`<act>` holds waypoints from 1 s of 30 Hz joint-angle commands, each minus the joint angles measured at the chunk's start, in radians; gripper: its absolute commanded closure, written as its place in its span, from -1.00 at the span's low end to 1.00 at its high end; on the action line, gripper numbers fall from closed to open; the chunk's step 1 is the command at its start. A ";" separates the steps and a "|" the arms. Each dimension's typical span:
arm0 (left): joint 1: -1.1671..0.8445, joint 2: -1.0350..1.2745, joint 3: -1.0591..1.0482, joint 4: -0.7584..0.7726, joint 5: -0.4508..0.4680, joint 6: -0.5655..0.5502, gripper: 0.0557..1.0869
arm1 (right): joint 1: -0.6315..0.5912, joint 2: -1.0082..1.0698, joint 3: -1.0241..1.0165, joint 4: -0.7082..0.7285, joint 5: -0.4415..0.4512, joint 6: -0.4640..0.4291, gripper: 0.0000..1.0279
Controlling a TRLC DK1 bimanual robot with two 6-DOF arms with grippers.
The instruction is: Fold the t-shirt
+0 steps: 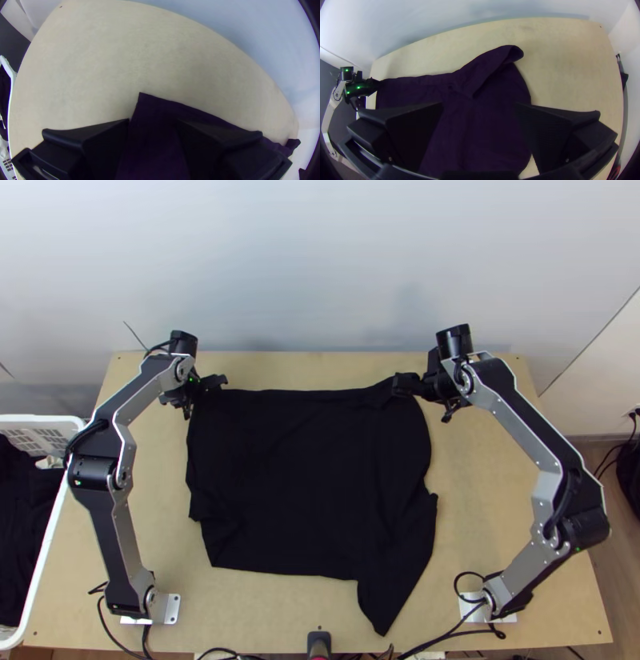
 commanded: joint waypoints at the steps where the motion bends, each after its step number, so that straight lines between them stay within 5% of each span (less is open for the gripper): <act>1: -0.015 0.010 -0.002 0.021 -0.004 0.008 0.31 | -0.010 0.112 0.055 0.047 0.047 0.004 -0.93; 4: -0.015 0.007 0.004 0.026 -0.004 0.017 0.92 | -0.010 0.186 0.091 0.062 0.067 0.016 -0.93; 21: 0.006 -0.081 -0.039 0.018 -0.010 0.026 0.92 | 0.015 0.430 0.337 0.068 0.187 0.090 -0.84; 26: 0.006 -0.092 -0.037 0.016 -0.010 0.028 0.92 | 0.036 0.447 0.377 0.068 0.194 0.090 -0.34; 30: 0.006 -0.096 -0.039 0.015 -0.010 0.028 0.92 | 0.055 0.476 0.433 0.071 0.245 0.068 0.75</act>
